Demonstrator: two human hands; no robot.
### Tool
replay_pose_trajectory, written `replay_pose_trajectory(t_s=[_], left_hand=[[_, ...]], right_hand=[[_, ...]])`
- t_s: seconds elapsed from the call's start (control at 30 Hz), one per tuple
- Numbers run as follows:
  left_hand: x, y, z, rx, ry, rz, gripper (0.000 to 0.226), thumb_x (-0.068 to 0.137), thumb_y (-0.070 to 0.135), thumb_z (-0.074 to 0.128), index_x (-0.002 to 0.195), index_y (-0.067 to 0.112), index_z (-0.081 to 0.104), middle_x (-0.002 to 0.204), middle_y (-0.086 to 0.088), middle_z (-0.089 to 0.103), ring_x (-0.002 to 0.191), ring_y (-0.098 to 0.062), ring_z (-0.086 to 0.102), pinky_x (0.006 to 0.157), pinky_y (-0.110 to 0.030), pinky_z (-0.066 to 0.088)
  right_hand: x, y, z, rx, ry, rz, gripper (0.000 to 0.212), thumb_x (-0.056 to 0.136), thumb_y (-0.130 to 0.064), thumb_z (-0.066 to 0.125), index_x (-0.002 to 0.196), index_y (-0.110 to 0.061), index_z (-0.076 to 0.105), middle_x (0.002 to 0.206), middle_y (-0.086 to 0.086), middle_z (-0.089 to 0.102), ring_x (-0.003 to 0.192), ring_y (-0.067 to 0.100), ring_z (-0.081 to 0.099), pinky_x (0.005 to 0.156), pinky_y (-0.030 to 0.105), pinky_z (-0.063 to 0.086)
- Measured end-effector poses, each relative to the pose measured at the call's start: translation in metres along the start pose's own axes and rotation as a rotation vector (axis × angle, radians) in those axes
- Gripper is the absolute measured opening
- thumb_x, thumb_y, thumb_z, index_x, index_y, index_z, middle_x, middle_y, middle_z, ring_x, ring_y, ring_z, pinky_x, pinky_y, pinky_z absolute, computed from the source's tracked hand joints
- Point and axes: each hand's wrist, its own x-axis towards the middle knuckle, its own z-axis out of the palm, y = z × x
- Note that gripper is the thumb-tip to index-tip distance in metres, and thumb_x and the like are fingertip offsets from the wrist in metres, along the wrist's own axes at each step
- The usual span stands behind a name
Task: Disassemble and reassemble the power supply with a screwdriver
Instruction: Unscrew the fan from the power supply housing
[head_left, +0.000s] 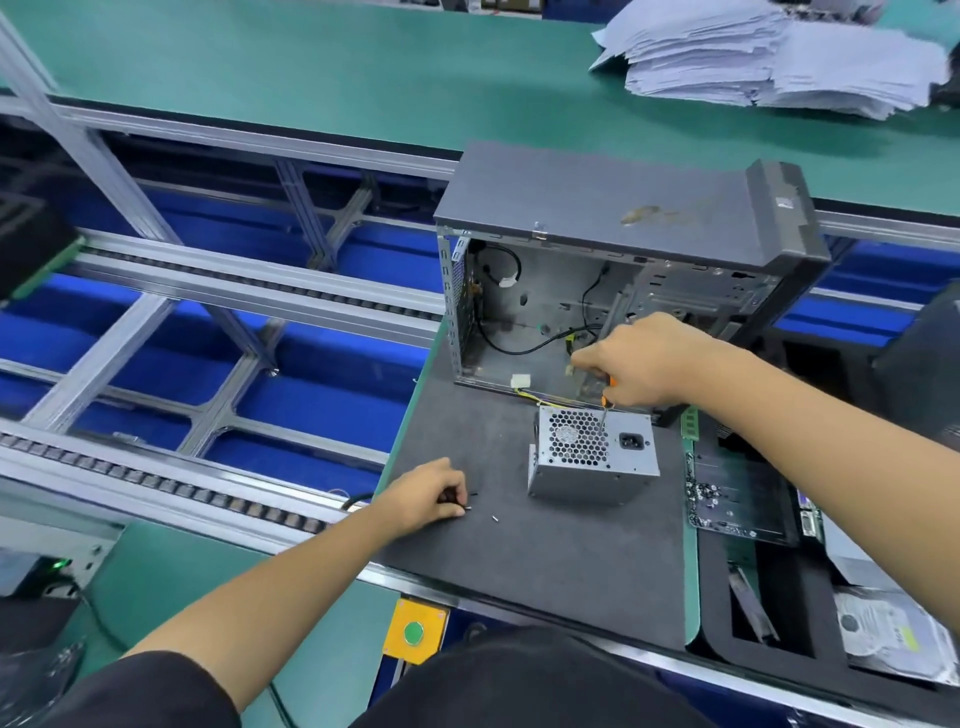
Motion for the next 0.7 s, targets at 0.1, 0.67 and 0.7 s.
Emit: replay_pose_trajectory(t_s=[0.1, 0.67, 0.7], left_hand=[[0.004, 0.001, 0.005, 0.039, -0.003, -0.028, 0.014, 0.093, 0.033, 0.072, 0.102, 0.022, 0.072, 0.104, 0.001, 0.057, 0.095, -0.016, 0.061, 0.089, -0.031, 0.049], [0.031, 0.019, -0.025, -0.431, 0.241, 0.063, 0.008, 0.095, 0.019, 0.07, 0.092, 0.019, 0.062, 0.085, 0.0, 0.071, 0.08, -0.017, 0.066, 0.08, -0.031, 0.054], [0.036, 0.025, -0.032, -0.491, 0.253, 0.077, 0.007, 0.094, 0.018, 0.071, 0.093, 0.019, 0.065, 0.085, -0.001, 0.071, 0.079, -0.018, 0.066, 0.079, -0.029, 0.054]], right_hand=[[-0.001, 0.0, 0.003, 0.01, 0.005, 0.008, 0.016, 0.08, -0.027, 0.051, 0.095, -0.028, 0.053, 0.072, -0.006, 0.058, 0.063, 0.019, 0.055, 0.05, 0.027, 0.028], [-0.01, 0.013, -0.006, 0.022, 0.044, 0.042, 0.012, 0.076, -0.023, 0.052, 0.082, -0.026, 0.043, 0.063, -0.006, 0.053, 0.056, 0.016, 0.049, 0.05, 0.028, 0.03], [-0.011, 0.014, -0.007, 0.029, 0.053, 0.045, 0.012, 0.076, -0.023, 0.052, 0.082, -0.027, 0.042, 0.063, -0.007, 0.053, 0.057, 0.015, 0.049, 0.05, 0.028, 0.03]])
